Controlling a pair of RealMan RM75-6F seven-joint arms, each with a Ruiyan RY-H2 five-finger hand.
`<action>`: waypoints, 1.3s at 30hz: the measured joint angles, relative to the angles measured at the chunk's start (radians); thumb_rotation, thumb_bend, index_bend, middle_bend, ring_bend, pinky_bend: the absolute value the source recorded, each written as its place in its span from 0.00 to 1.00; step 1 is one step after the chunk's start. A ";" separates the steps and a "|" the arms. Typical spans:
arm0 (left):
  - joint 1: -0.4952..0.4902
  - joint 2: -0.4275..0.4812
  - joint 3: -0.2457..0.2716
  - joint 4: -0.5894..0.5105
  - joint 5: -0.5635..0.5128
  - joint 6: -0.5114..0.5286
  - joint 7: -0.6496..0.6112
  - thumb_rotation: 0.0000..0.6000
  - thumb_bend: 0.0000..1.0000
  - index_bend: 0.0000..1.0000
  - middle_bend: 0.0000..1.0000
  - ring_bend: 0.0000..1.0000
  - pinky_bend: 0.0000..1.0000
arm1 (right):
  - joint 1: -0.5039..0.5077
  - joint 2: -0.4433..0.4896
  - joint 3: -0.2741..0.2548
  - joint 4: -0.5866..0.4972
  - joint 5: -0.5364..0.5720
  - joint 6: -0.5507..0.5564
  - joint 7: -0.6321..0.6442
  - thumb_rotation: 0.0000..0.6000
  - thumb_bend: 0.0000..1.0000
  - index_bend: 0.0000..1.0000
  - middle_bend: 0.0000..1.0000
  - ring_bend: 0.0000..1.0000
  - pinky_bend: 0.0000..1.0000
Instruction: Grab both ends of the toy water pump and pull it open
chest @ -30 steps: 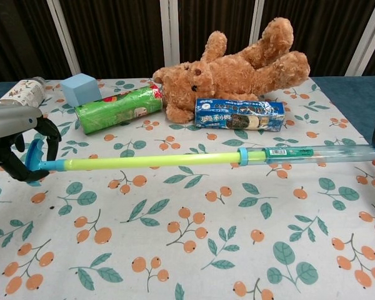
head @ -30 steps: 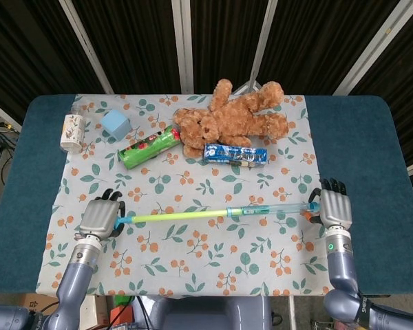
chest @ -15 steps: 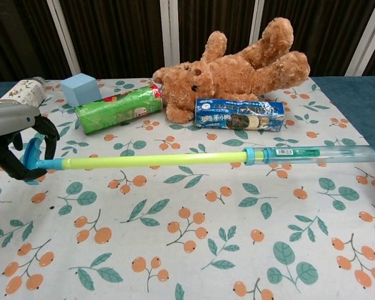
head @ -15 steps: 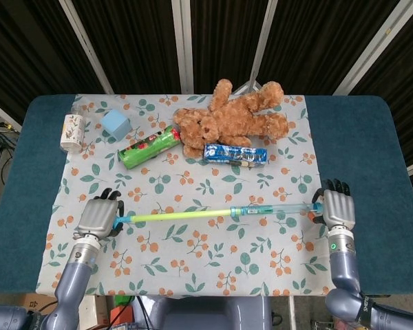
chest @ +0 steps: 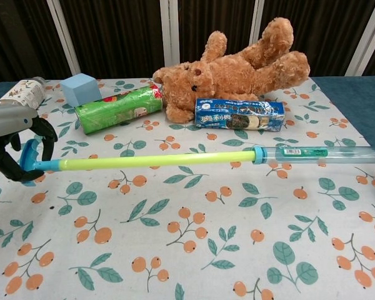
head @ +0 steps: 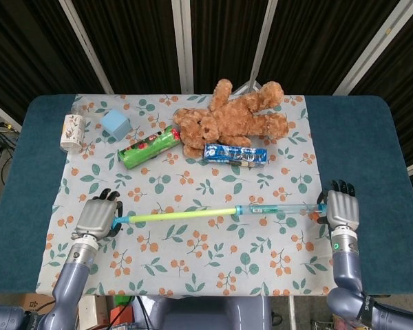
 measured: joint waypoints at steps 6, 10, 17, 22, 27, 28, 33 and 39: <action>-0.001 0.010 0.001 0.000 0.003 -0.010 -0.006 1.00 0.53 0.65 0.17 0.10 0.29 | -0.002 0.000 -0.004 0.008 0.003 -0.001 0.000 1.00 0.37 0.71 0.17 0.02 0.00; -0.002 0.013 0.003 -0.002 0.000 -0.017 -0.007 1.00 0.39 0.48 0.10 0.09 0.27 | -0.002 0.002 -0.010 0.004 0.004 -0.006 -0.004 1.00 0.37 0.44 0.12 0.01 0.00; -0.009 0.029 0.012 -0.016 -0.009 -0.045 -0.008 1.00 0.12 0.13 0.01 0.04 0.21 | 0.007 0.032 -0.032 -0.028 0.045 -0.049 -0.049 1.00 0.37 0.00 0.00 0.00 0.00; -0.008 0.041 0.014 -0.027 0.001 -0.055 -0.027 1.00 0.10 0.12 0.02 0.04 0.20 | 0.016 0.054 -0.041 -0.061 0.052 -0.058 -0.061 1.00 0.37 0.00 0.00 0.00 0.00; 0.003 0.054 0.021 -0.039 0.043 -0.055 -0.059 1.00 0.10 0.12 0.03 0.04 0.19 | 0.012 0.072 -0.047 -0.090 0.020 -0.051 -0.048 1.00 0.37 0.00 0.00 0.00 0.00; 0.007 0.058 0.024 -0.040 0.058 -0.054 -0.067 1.00 0.10 0.12 0.03 0.04 0.19 | 0.010 0.077 -0.050 -0.096 0.009 -0.050 -0.043 1.00 0.37 0.00 0.00 0.00 0.00; 0.048 0.088 0.057 -0.046 0.191 -0.033 -0.134 1.00 0.10 0.12 0.03 0.04 0.18 | -0.011 0.117 -0.075 -0.134 -0.091 -0.039 -0.006 1.00 0.37 0.00 0.00 0.00 0.00; 0.145 0.140 0.145 0.003 0.491 0.053 -0.274 1.00 0.09 0.09 0.02 0.04 0.17 | -0.079 0.204 -0.146 -0.182 -0.326 0.007 0.092 1.00 0.36 0.00 0.00 0.00 0.00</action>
